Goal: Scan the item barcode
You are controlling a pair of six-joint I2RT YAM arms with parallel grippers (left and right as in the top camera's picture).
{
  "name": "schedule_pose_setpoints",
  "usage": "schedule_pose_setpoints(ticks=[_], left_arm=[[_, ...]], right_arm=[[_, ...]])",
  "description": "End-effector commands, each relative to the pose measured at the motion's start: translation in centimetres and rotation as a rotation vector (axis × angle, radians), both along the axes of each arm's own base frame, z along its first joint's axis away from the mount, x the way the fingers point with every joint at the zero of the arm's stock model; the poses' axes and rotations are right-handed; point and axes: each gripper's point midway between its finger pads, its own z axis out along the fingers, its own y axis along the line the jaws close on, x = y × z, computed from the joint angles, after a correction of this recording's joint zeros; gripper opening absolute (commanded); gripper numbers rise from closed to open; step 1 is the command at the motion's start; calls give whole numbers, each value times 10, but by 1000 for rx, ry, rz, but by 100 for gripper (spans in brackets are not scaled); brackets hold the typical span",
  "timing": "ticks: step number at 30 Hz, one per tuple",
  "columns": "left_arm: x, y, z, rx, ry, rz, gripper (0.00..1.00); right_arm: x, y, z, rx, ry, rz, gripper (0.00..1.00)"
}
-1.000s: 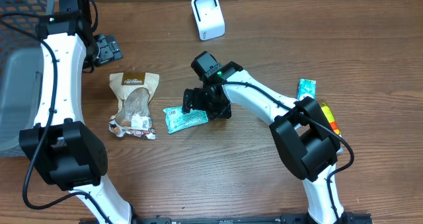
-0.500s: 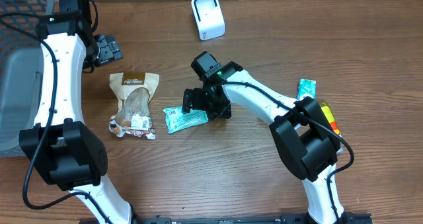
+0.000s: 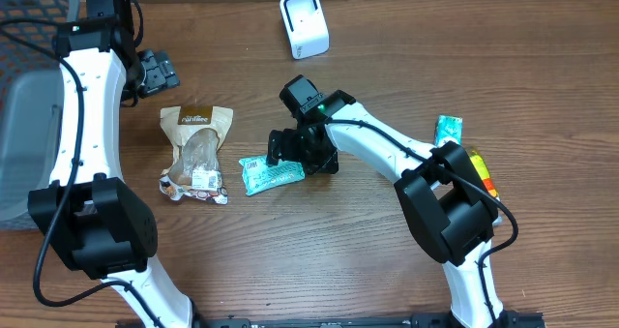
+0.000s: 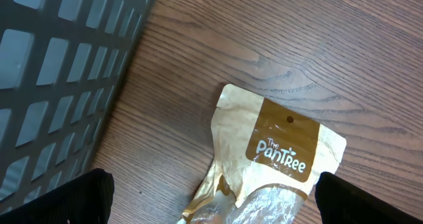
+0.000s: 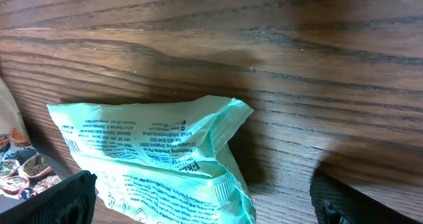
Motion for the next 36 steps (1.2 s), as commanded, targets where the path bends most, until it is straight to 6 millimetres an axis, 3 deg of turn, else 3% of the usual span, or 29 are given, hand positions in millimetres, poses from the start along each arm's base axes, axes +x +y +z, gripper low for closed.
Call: schedule_pose_setpoints(ticks=[1, 26, 36], left_arm=[[0, -3, 9, 4, -22, -3, 100], [0, -3, 9, 5, -21, -3, 100], [0, -3, 9, 5, -21, -3, 100]], right_arm=[[-3, 3, 1, 9, 4, 1, 100], [-3, 3, 1, 9, 4, 1, 100], [10, 8, 3, 30, -52, -3, 100]])
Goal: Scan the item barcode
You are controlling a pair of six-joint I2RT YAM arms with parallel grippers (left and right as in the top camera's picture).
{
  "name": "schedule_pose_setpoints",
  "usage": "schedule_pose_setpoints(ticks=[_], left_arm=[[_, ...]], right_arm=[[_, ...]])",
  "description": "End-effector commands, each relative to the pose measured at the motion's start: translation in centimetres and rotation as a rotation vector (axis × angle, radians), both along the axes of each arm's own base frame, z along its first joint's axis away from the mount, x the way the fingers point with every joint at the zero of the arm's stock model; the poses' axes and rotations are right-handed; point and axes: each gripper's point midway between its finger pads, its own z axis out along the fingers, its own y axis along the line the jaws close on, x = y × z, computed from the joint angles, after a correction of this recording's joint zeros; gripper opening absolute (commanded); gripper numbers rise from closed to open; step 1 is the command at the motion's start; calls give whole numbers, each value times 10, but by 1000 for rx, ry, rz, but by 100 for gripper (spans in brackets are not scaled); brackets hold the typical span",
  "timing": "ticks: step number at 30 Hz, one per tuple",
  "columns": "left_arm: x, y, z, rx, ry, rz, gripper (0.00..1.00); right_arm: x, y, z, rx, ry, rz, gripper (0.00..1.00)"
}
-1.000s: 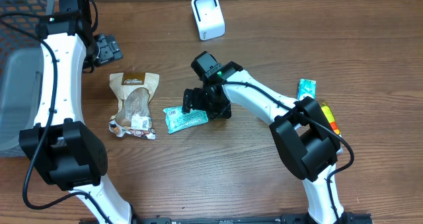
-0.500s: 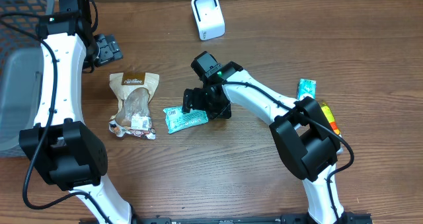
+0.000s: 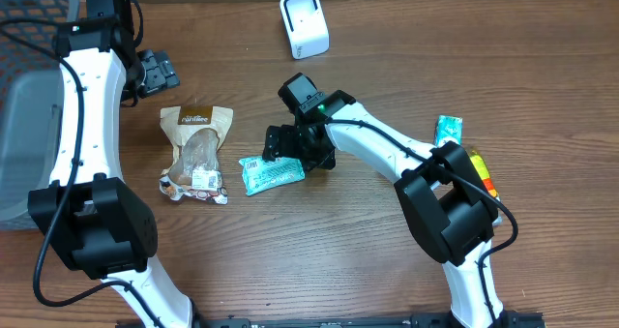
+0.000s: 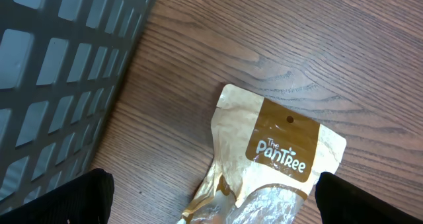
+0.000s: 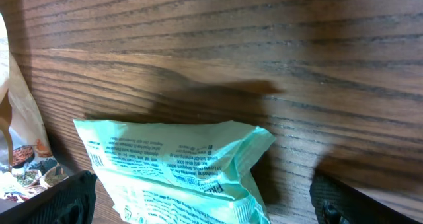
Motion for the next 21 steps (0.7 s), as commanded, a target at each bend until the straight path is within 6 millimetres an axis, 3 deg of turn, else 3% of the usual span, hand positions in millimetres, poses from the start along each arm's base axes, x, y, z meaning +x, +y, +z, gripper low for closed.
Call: schedule_pose_setpoints(ticks=[1, 6, 7, 12, 14, 17, 21], left_arm=[[0, -3, 9, 5, -21, -3, 100], [0, -3, 9, 4, -21, -3, 100], [0, -2, 9, 4, -21, -2, 99], [0, -3, 9, 4, -21, -3, 100], [0, -3, 9, 5, -21, -3, 99], [0, -3, 9, 4, -21, -3, 100], [0, -3, 9, 4, -21, -3, 100]], right_arm=[[-2, 0, 0, -5, -1, 0, 100], [5, 3, 2, 12, -44, 36, 95], [6, -3, 1, 5, -31, 23, 90], [5, -23, 6, 46, 76, -22, 84], [2, -22, 9, 89, 100, 1, 77], [-3, -23, 8, 79, 120, 5, 58], [-14, -19, 2, 30, 120, 6, 55]])
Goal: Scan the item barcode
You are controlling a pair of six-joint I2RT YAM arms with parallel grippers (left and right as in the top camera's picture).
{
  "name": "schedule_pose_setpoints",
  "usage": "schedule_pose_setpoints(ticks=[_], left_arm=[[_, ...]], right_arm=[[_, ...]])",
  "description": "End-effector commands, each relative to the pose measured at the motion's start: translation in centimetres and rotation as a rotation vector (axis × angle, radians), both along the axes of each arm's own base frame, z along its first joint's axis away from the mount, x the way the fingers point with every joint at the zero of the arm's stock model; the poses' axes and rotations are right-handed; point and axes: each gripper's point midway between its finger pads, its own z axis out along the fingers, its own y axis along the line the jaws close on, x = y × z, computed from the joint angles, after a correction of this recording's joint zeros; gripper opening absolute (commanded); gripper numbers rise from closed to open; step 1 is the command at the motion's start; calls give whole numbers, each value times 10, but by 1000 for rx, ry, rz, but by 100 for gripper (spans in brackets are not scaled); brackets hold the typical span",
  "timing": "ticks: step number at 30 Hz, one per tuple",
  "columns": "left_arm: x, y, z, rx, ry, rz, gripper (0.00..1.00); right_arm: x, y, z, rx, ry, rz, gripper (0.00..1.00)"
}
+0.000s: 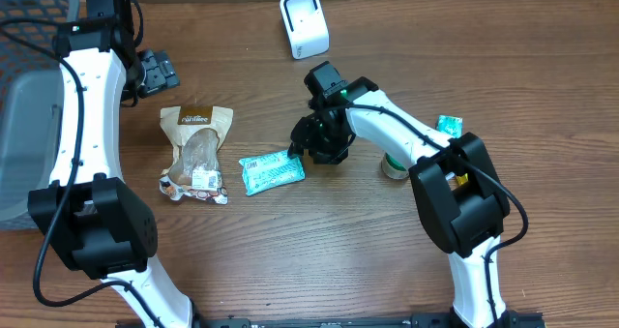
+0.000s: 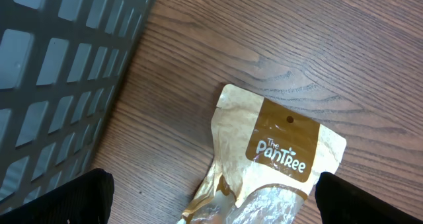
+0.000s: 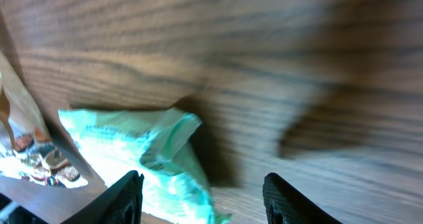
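A mint-green snack packet point(image 1: 272, 171) lies flat mid-table. Its right end point(image 3: 135, 154) shows blurred in the right wrist view, reaching in between the fingertips. My right gripper point(image 1: 302, 148) point(image 3: 206, 201) hangs open just above and right of that end, holding nothing. A gold "The PanTree" pouch point(image 1: 196, 146) point(image 2: 277, 154) lies further left. Above the pouch's top edge my left gripper point(image 1: 158, 72) point(image 2: 215, 204) stands wide open and empty. The white barcode scanner point(image 1: 305, 23) stands at the back centre.
A grey plastic basket point(image 1: 21, 86) point(image 2: 59, 72) takes up the far left. A tape roll point(image 1: 394, 165), a small green packet point(image 1: 448, 127) and a yellow item point(image 1: 481, 173) lie on the right, beside the right arm.
My right gripper has shifted to the right, off the green packet's top and onto its right end, with its fingers closer together. The tape roll now shows. The packet and left arm are unmoved.
My right gripper first hung wide open over the green packet's right part. It then sat slightly further left over the packet. It now stands at the packet's right tip with a narrower opening. The packet, the pouch and the left gripper have stayed put throughout.
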Motion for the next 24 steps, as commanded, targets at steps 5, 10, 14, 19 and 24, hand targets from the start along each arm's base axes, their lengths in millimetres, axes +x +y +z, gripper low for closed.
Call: schedule_pose_setpoints(ticks=[5, 10, 14, 19, 24], left_arm=[[0, -3, 9, 4, -21, -3, 100], [0, -3, 9, 4, -21, -3, 100], [0, -3, 9, 4, -21, -3, 99], [0, -3, 9, 5, -21, -3, 100], [0, -3, 9, 5, -21, -3, 100]], right_arm=[[-28, 15, -9, -39, 13, 42, 55], [-29, 10, -18, -66, 13, 19, 55], [-18, 9, -16, -38, -8, 7, 55], [-9, 2, -14, -14, -1, -18, 55], [-3, -1, -13, 9, -2, -32, 55]])
